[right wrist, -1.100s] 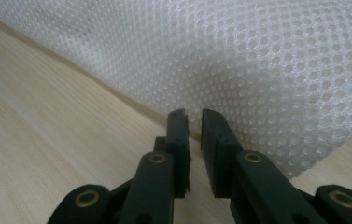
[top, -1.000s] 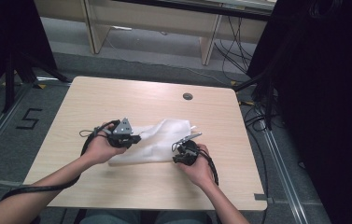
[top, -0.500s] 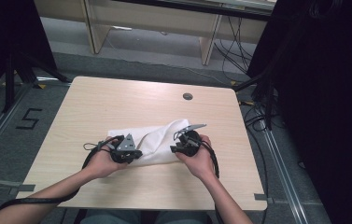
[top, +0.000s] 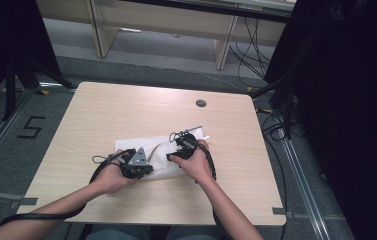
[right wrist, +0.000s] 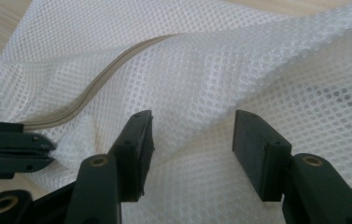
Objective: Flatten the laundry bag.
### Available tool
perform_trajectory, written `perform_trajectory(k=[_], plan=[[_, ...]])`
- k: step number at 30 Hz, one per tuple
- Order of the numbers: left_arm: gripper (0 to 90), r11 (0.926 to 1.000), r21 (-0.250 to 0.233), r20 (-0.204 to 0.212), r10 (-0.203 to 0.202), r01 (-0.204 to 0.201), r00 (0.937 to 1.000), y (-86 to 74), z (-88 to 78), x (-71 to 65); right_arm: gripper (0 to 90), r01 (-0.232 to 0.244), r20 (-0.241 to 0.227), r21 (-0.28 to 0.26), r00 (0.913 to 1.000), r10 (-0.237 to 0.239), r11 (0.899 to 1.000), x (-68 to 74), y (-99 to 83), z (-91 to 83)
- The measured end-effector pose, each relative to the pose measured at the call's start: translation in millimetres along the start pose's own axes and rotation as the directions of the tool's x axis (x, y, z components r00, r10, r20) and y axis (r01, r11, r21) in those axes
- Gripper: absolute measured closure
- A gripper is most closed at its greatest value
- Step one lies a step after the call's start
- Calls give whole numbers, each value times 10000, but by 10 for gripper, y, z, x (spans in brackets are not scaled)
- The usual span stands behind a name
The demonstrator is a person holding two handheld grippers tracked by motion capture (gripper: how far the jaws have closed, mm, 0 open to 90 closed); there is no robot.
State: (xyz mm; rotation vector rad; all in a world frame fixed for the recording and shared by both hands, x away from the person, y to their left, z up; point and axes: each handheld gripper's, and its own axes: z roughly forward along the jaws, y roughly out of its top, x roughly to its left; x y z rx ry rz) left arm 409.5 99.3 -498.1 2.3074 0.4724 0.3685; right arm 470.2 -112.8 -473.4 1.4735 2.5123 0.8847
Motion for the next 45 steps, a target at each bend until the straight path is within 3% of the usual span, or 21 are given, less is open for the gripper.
perform_trajectory(k=[4,10,11,12,14,20,25,27,28,29,30,32,33,35,36,37,38,39,41,43,45], plan=[[859,9999,71,35,109,-110,9999,-4,10,-9,476,-388,54,160,9992,387,9991,15,11,70],[857,10000,88,96,17,-18,10000,-5,29,-12,561,416,164,191,9990,-419,9990,38,15,144],[856,9999,116,118,-20,19,9999,-6,32,-12,681,717,141,307,9973,-721,9970,75,21,147],[855,9999,116,118,-20,19,9999,-6,32,-12,681,717,141,307,9973,-721,9970,75,21,147],[852,9999,105,174,-70,68,9998,-8,35,-7,819,1327,103,424,9910,-1332,9903,131,25,145],[806,9997,24,242,-234,233,9994,15,-6,9,887,1615,242,402,9864,-1625,9861,202,35,122],[707,9975,-503,145,-498,505,9987,129,-196,89,888,1756,241,265,9840,-1762,9841,210,51,78],[637,9886,-1265,-172,-845,817,9963,213,-383,190,888,1777,261,227,9836,-1782,9838,210,53,62],[617,9886,-1265,-172,-845,817,9963,213,-383,190,888,1777,261,227,9836,-1782,9838,210,53,62],[590,9804,-1713,-574,-1084,972,9924,247,-513,298,888,1768,266,201,9838,-1773,9840,223,53,52],[574,9804,-1713,-574,-1084,972,9924,247,-513,298,888,1768,266,201,9838,-1773,9840,223,53,52],[550,9702,-1978,-1138,-1648,1402,9797,228,-608,495,888,1704,194,202,9851,-1708,9852,242,39,45],[548,9702,-1978,-1138,-1648,1402,9797,228,-608,495,888,1704,194,202,9851,-1708,9852,242,39,45],[547,9674,-1812,-1400,-2032,1767,9691,187,-571,595,888,1734,234,113,9845,-1737,9848,246,14,48],[548,9773,-1164,-1518,-1934,1768,9693,139,-473,699,888,1703,247,75,9851,-1704,9854,249,6,50],[551,9773,-1164,-1518,-1934,1768,9693,139,-473,699,888,1703,247,75,9851,-1704,9854,249,6,50],[557,9785,-714,-1577,-2025,1934,9665,95,-321,770,888,1749,257,81,9842,-1751,9845,246,-1,44],[566,9785,-714,-1577,-2025,1934,9665,95,-321,770,888,1749,257,81,9842,-1751,9845,246,-1,44],[580,9845,-85,-1527,-1744,1752,9728,71,-189,827,887,1730,259,85,9845,-1732,9849,248,-2,41],[608,9768,183,-1255,-2096,2135,9697,53,-38,858,887,1752,251,82,9842,-1753,9845,245,-2,39],[667,9764,523,-1143,-2027,2097,9725,32,94,891,884,1822,190,80,9831,-1823,9832,230,1,35]])
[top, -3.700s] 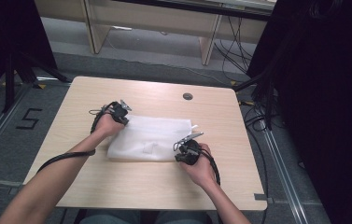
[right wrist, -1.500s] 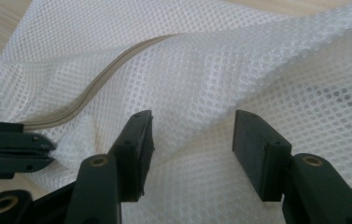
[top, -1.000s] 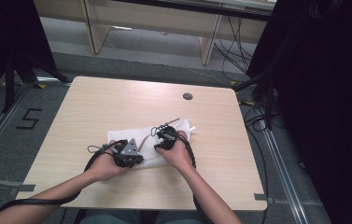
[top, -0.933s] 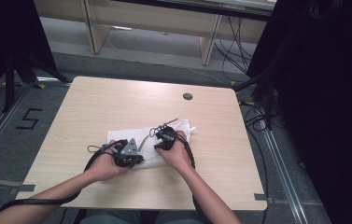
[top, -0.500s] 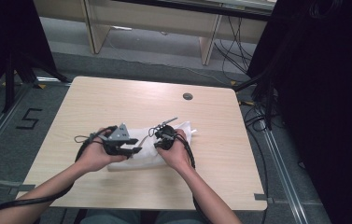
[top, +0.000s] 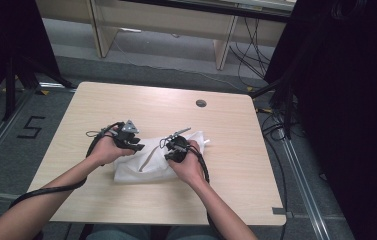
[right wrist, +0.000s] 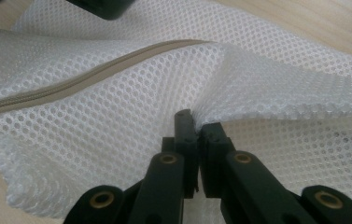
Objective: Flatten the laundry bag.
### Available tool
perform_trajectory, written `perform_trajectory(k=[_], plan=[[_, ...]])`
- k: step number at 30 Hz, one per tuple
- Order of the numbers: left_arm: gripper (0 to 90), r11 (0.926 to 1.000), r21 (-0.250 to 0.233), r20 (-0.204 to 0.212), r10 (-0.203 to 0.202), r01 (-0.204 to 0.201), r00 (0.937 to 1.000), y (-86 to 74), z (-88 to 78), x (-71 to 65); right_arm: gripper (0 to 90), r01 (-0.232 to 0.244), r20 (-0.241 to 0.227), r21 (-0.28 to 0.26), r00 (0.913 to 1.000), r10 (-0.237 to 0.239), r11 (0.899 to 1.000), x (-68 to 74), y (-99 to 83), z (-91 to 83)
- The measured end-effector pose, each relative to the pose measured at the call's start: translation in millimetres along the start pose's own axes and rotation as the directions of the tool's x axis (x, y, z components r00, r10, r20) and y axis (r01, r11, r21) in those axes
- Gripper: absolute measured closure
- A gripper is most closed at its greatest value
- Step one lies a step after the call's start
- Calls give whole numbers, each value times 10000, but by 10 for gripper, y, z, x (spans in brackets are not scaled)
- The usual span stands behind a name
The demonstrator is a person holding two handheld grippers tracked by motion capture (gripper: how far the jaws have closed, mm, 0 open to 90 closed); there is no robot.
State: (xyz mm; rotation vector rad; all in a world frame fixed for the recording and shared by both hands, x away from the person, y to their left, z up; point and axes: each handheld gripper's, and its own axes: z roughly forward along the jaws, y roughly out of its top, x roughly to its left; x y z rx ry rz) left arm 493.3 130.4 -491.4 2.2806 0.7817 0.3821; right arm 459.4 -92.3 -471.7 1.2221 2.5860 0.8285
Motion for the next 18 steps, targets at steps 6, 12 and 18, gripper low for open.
perform_trajectory(k=[6,12,18], plan=[[729,9964,680,83,510,-514,9987,-2,105,17,885,-50,-33,-15,10000,50,10000,2,-7,-21],[779,9968,762,252,226,-245,9994,-16,129,32,888,105,66,-96,9999,-105,9999,18,-23,-45],[854,9972,713,175,209,-221,9996,-12,142,-6,891,180,32,-143,9998,-180,9997,50,-21,-121]])
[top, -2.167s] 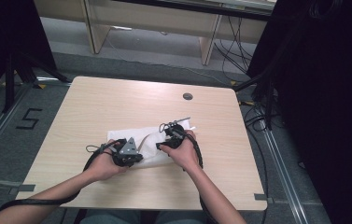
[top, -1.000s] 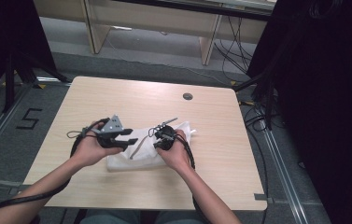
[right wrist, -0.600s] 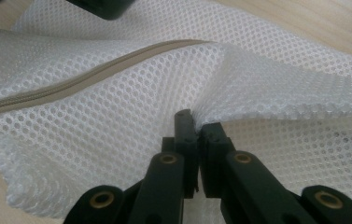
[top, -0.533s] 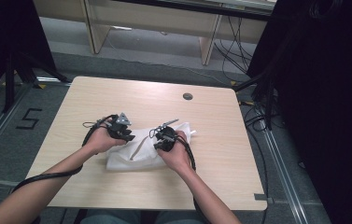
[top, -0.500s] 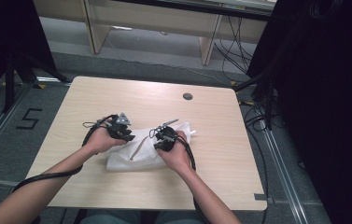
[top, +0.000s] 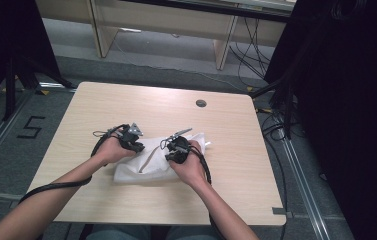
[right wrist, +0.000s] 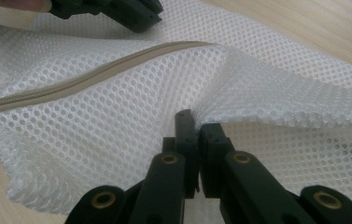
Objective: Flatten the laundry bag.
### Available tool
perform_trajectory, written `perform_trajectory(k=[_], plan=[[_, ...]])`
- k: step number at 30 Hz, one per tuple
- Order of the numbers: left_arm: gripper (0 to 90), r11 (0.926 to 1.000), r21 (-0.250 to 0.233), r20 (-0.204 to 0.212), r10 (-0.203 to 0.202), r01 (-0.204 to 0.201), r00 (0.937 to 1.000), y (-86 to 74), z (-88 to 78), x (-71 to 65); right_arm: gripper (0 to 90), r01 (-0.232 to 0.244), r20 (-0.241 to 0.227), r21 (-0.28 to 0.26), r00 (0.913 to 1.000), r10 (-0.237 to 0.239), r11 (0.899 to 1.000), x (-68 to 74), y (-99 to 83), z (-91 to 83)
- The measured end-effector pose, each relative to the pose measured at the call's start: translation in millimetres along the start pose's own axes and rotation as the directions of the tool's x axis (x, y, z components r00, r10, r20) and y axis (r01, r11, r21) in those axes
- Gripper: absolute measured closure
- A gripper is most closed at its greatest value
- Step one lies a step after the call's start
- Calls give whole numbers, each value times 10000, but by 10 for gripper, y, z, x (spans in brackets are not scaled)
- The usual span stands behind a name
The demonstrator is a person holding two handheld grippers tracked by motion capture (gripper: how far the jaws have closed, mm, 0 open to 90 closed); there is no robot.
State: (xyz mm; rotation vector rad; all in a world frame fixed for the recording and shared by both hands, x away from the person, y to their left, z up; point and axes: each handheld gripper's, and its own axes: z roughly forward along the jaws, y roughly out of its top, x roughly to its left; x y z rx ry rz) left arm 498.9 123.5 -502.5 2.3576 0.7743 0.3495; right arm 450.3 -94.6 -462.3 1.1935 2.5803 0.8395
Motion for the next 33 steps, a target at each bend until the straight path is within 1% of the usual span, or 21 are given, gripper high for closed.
perform_trajectory(k=[3,5,6,7,8,9,10,12,13,15,17,21,22,23,24,26,27,29,31,32,33], plan=[[874,9999,-66,-187,140,-141,9997,3,9,-39,892,78,-23,-79,10000,-78,9999,28,-11,-57],[892,9994,158,-263,310,-306,9992,21,9,-68,892,151,-12,-82,9999,-151,9999,55,-29,-122],[892,9994,158,-263,310,-306,9992,21,9,-68,892,151,-12,-82,9999,-151,9999,55,-29,-122],[892,9987,152,-379,484,-479,9981,27,10,-75,892,-172,-31,90,9998,172,9998,89,-41,-159],[893,9987,233,-342,464,-456,9983,31,10,-81,892,294,-47,-180,9996,-295,9994,73,-50,-171],[892,9981,265,-361,567,-557,9977,39,8,-77,892,318,-80,-194,9995,-319,9993,106,-73,-229],[893,9983,355,-277,463,-453,9985,49,11,-69,892,435,-59,-228,9990,-437,9988,119,-84,-255],[893,9980,380,-316,524,-512,9981,52,9,-68,892,434,-75,-208,9990,-435,9988,145,-96,-283],[893,9984,307,-401,492,-480,9980,50,22,-76,892,566,-80,-222,9984,-568,9982,188,-117,-337],[893,9982,330,-448,512,-497,9977,52,21,-79,892,639,-75,-247,9979,-641,9976,209,-127,-361],[893,9983,320,-557,511,-494,9971,55,25,-85,891,742,-105,-286,9972,-745,9968,281,-161,-431],[893,9975,419,-623,591,-565,9963,74,33,-60,891,705,-222,-242,9972,-711,9972,355,-193,-500],[893,9969,489,-675,650,-617,9956,86,34,-47,890,922,-202,-319,9955,-929,9952,388,-218,-522],[893,9973,482,-691,591,-559,9959,90,38,-46,890,642,-397,-237,9971,-651,9977,419,-226,-544],[893,9971,494,-689,608,-575,9958,93,42,-40,891,808,-349,-257,9960,-816,9964,424,-237,-552],[893,9969,521,-695,631,-595,9956,96,42,-35,890,827,-395,-340,9957,-840,9960,430,-247,-560],[893,9975,496,-672,534,-501,9963,97,51,-34,890,985,-346,-359,9944,-997,9945,440,-277,-576],[893,9969,517,-748,628,-591,9952,102,48,-29,890,1069,-317,-444,9936,-1084,9933,443,-292,-576],[893,9967,563,-746,620,-578,9953,107,48,-25,889,948,-413,-372,9945,-964,9948,464,-323,-605],[893,9966,568,-776,647,-603,9949,110,50,-20,889,690,-465,-348,9964,-706,9970,495,-350,-620],[893,9966,568,-776,647,-603,9949,110,50,-20,889,690,-465,-348,9964,-706,9970,495,-350,-620]])
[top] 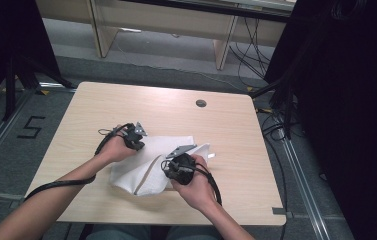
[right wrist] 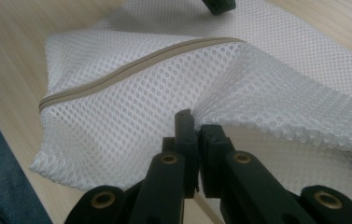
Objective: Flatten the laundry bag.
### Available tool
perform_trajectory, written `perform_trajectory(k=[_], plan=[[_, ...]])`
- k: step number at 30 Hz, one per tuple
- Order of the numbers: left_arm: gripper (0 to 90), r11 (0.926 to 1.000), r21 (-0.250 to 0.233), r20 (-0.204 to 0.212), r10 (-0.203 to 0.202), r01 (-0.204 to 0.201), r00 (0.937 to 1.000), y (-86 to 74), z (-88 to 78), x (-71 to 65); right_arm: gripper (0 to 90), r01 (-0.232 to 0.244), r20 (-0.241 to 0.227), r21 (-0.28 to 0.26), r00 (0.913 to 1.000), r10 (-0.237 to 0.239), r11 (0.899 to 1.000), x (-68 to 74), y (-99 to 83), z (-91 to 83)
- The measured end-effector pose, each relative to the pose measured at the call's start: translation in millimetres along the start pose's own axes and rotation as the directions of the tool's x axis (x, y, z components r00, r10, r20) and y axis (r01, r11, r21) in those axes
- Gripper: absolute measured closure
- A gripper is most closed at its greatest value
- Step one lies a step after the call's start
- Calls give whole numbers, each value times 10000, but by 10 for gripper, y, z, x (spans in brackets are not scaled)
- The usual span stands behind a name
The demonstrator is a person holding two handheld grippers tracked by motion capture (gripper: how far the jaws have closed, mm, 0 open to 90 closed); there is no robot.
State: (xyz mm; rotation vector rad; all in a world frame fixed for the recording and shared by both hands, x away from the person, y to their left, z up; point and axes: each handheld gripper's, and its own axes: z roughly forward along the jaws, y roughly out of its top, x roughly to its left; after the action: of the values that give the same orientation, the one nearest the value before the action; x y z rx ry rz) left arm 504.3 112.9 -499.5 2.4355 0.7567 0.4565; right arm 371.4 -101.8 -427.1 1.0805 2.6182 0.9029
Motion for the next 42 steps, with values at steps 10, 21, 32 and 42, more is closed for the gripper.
perform_trajectory(k=[10,21,32,42], plan=[[893,9999,108,-58,-31,32,10000,22,20,13,888,307,-217,-79,9993,-308,9995,67,-132,-48],[893,9997,204,-372,103,-95,9993,59,46,42,887,210,-731,87,9971,-204,9997,245,-305,-96],[893,9995,304,-575,124,-106,9983,79,71,79,880,665,-929,441,9937,-622,9968,418,-486,-165],[823,9990,188,-587,-406,417,9975,60,48,133,853,459,-1101,706,9932,-380,9964,444,-584,-168]])
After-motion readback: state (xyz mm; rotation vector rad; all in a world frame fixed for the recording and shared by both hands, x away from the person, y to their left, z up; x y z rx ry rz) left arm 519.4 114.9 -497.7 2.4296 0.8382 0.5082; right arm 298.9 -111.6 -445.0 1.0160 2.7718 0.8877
